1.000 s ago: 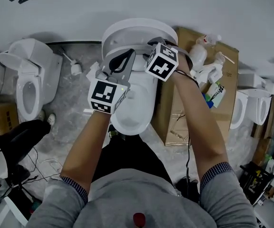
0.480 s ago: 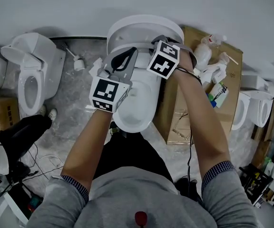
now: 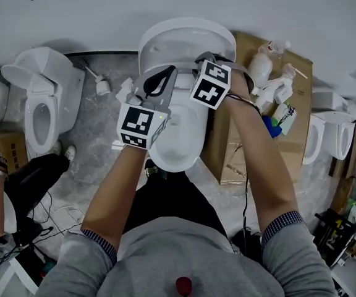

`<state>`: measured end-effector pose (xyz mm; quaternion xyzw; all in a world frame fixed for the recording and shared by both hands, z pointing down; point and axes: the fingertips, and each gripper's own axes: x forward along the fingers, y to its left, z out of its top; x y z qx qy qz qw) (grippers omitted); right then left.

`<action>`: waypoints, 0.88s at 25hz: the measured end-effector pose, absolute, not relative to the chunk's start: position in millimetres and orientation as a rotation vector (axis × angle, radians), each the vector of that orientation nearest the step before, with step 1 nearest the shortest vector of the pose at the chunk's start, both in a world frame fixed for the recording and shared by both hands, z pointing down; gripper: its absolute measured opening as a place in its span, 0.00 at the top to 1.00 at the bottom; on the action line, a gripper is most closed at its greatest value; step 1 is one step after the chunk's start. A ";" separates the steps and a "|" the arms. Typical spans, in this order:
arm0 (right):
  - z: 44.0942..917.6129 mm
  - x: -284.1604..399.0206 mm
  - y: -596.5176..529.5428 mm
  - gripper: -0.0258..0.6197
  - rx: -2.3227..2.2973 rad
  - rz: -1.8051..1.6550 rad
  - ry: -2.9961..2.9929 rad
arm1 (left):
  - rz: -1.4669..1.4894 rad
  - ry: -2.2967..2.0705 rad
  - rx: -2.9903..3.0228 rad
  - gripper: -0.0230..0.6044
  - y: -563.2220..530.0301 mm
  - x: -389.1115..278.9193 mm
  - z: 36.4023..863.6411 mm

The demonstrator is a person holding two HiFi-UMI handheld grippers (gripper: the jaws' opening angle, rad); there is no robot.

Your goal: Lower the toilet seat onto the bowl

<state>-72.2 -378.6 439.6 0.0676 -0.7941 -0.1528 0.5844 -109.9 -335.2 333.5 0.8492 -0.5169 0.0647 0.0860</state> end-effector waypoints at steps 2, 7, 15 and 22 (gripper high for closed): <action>439.3 -70.7 -374.5 0.80 0.161 -0.357 -1.847 | 0.186 -1.538 2.535 0.96 -332.4 -109.1 332.0; 438.7 -67.8 -359.4 0.80 0.158 -0.360 -1.844 | 0.184 -1.516 2.537 0.96 -322.4 -106.4 332.4; 440.1 -62.5 -326.6 0.79 0.155 -0.365 -1.839 | 0.184 -1.490 2.577 0.96 -300.9 -94.2 332.0; 442.0 -58.5 -306.7 0.78 0.167 -0.363 -1.836 | 0.173 -1.461 2.604 0.96 -285.6 -86.5 330.0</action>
